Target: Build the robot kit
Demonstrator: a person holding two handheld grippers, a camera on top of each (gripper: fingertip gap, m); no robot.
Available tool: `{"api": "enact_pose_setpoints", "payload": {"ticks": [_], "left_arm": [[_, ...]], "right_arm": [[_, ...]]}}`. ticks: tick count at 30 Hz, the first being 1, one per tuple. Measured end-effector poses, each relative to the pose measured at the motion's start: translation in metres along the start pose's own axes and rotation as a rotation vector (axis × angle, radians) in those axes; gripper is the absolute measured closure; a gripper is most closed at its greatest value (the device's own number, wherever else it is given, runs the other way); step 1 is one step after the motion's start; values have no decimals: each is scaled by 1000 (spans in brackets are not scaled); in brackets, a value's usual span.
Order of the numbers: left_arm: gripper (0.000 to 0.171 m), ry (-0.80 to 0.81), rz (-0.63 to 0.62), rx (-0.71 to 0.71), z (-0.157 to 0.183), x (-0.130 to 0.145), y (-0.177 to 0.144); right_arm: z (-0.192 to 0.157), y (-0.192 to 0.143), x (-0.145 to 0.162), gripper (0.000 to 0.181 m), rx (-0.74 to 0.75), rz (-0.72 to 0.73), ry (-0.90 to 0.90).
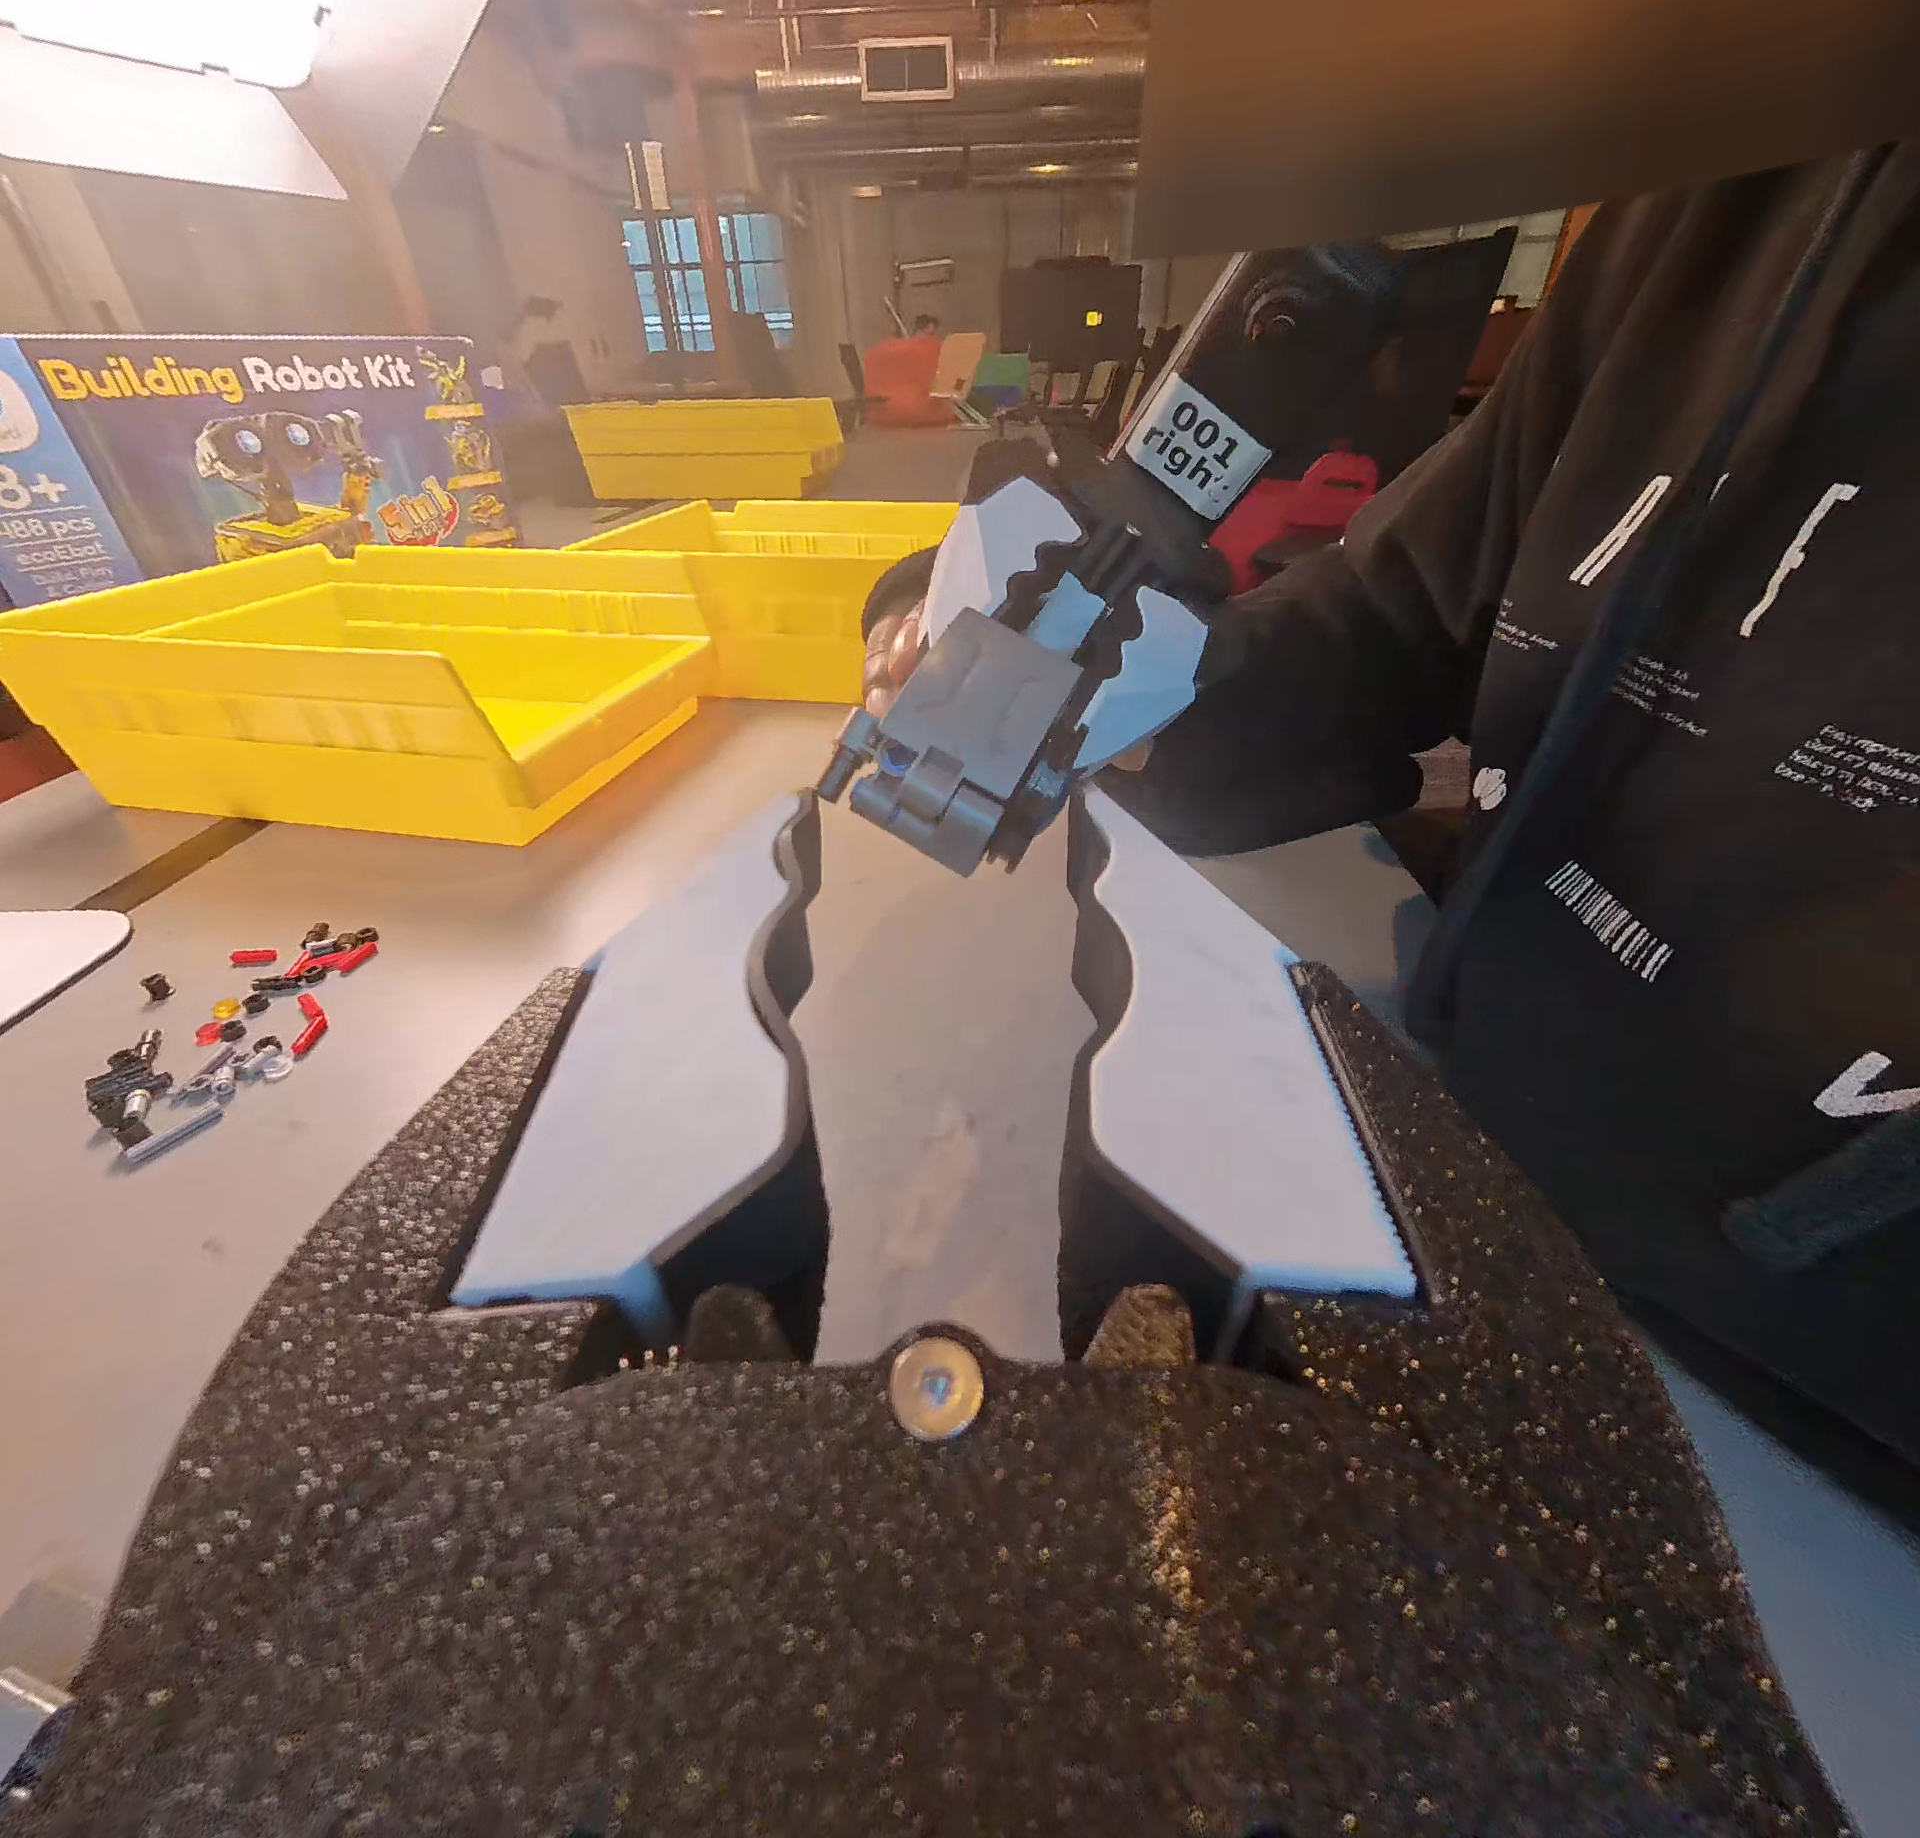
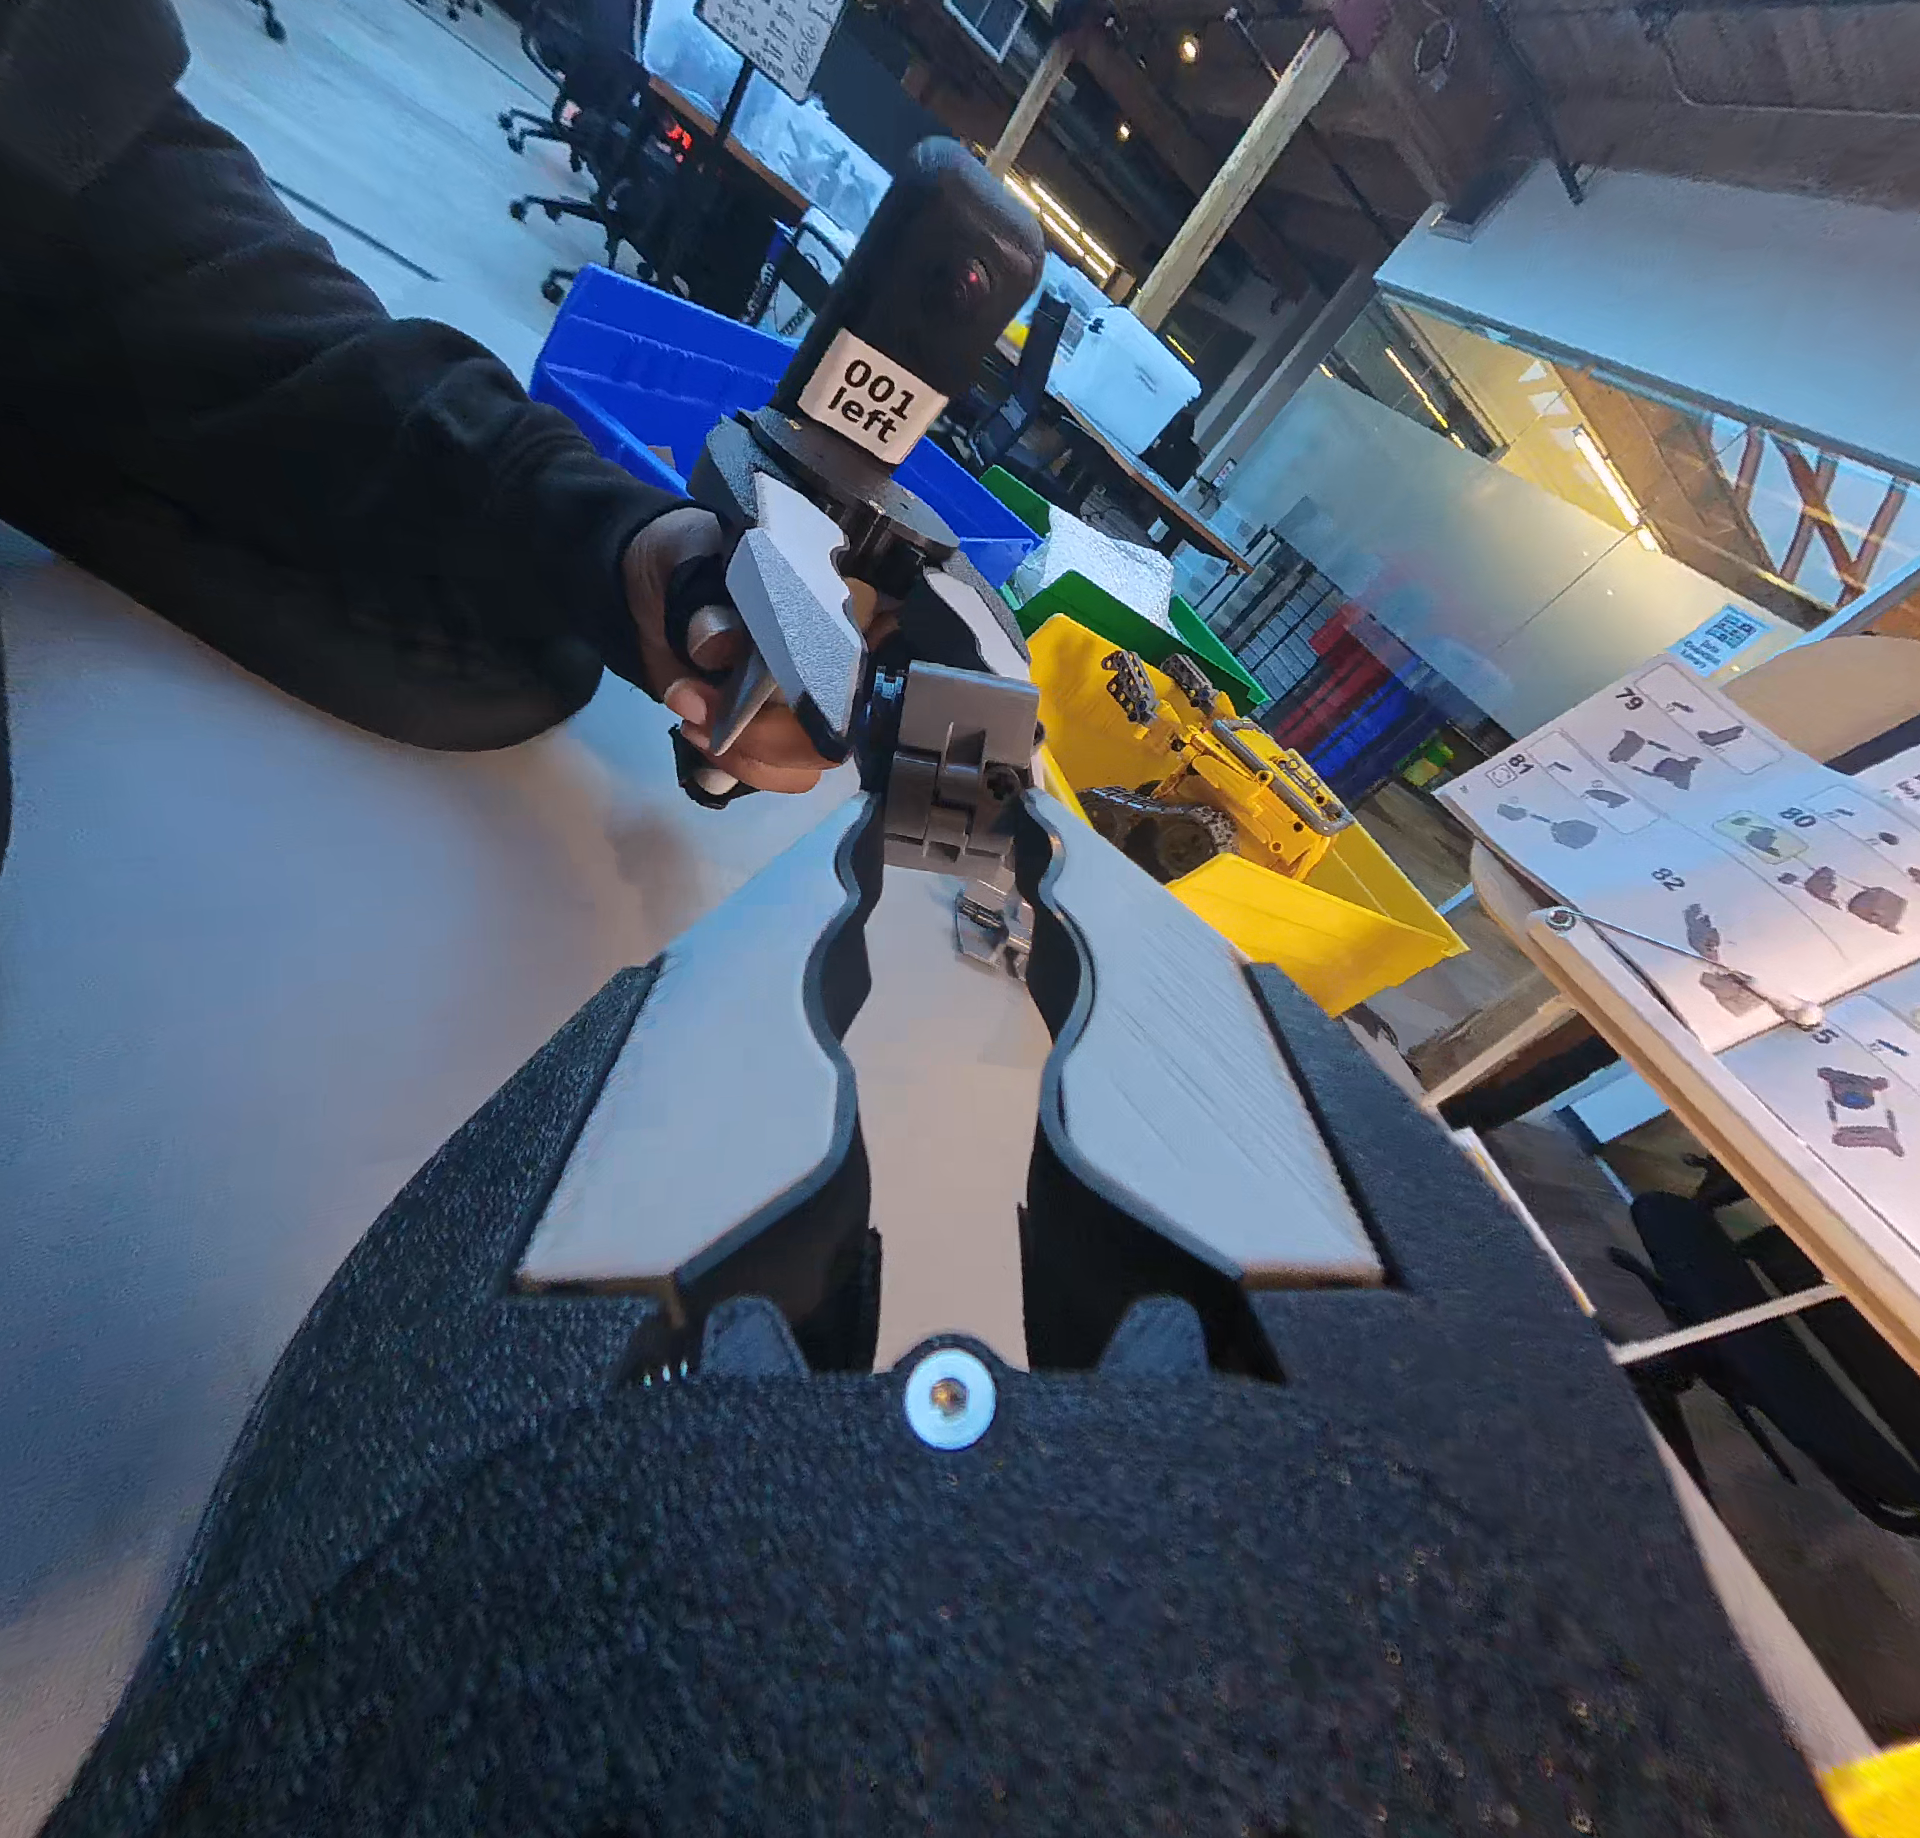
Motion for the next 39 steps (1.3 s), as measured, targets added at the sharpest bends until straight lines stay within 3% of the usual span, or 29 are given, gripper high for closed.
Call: {"api": "enact_pose_setpoints", "payload": {"ticks": [6, 13, 17, 20, 25, 30, 39], "left_arm": [[128, -29, -39, -35, -3, 3, 0], [136, -195, -39, -23, -7, 8, 1], [136, -185, -52, -46, -9, 8, 0], [136, -120, -73, -65, -6, 8, 1], [135, 127, -138, -164, -3, 6, 1], [135, 198, -157, -183, -2, 6, 2], [135, 186, -175, -183, -2, 12, 5]], "right_arm": [[3, 0, 12, 156, -35, 14, 151], [8, 1, 22, 157, -83, 26, 341], [9, 2, 24, 157, -87, 23, 375], [8, 1, 25, 157, -101, 33, 366], [7, -2, 22, 149, -84, 37, 280], [5, -1, 19, 148, -69, 37, 244], [5, 1, 24, 151, -84, 6, 282]]}}
Point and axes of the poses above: each gripper's, where its closed fingertips meet, y out along the fingers, x out of its underside, z = x × y across the jaws, the point moved 4 cm from there along -y, back along the fingers, and after that the axes turned 4 degrees about x, right-handed, at the moved point
